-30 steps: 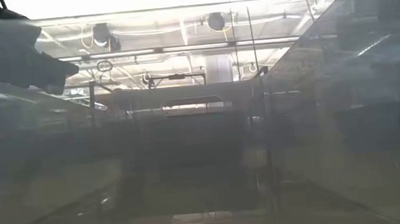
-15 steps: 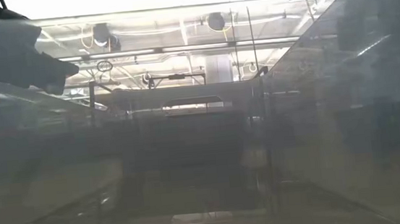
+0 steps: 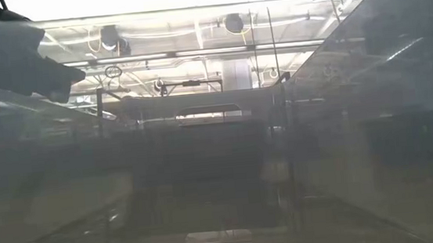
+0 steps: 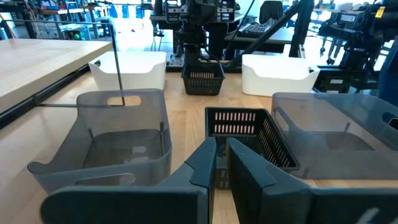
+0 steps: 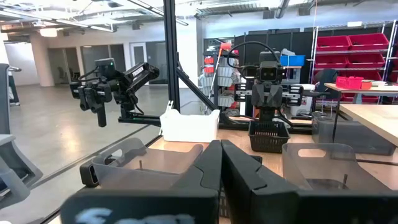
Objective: Stack baskets on shelf by color
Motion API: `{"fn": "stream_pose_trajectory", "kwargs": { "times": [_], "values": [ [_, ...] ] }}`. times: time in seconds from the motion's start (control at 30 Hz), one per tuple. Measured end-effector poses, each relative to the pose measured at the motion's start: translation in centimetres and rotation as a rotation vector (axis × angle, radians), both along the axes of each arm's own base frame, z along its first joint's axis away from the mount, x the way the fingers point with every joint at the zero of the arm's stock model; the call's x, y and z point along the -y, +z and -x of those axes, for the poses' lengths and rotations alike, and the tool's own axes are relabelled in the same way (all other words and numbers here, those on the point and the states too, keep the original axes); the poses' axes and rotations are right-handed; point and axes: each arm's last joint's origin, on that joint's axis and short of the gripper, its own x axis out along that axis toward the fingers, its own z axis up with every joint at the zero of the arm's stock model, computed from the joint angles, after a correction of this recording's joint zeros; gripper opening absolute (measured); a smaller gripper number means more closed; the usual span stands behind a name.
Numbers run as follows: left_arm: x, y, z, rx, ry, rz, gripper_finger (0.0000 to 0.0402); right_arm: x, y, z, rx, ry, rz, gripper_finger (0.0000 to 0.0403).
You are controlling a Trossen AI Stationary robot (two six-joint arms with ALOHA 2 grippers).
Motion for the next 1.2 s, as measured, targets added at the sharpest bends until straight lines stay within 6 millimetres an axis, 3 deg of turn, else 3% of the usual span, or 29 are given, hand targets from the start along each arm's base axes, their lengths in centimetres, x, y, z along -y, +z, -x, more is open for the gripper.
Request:
{"fn": "stream_pose_trajectory", "kwargs": {
  "times": [0.4, 0.6, 0.8, 1.07, 1.2],
  "values": [
    [0.0, 0.0, 0.0, 0.0, 0.0, 0.0, 0.0042, 0.0, 0.4, 0.0, 0.044, -0.015, 0.008, 0.0],
    [0.0, 0.0, 0.0, 0.0, 0.0, 0.0, 0.0042, 0.6, 3.4, 1.0, 0.307, -0.121, -0.363, 0.0],
    [0.0, 0.0, 0.0, 0.0, 0.0, 0.0, 0.0042, 1.5, 4.3, 1.6, 0.454, -0.304, -0.703, 0.0],
    [-0.1, 0.2, 0.0, 0.021, 0.024, -0.032, 0.0042, 2.2, 4.2, 1.9, 0.528, -0.561, -0.767, 0.0],
    [-0.3, 1.2, -0.1, 0.127, 0.081, -0.107, 0.0042, 2.4, 3.2, 1.3, 0.437, -0.641, -0.82, 0.0]
  ]
}}
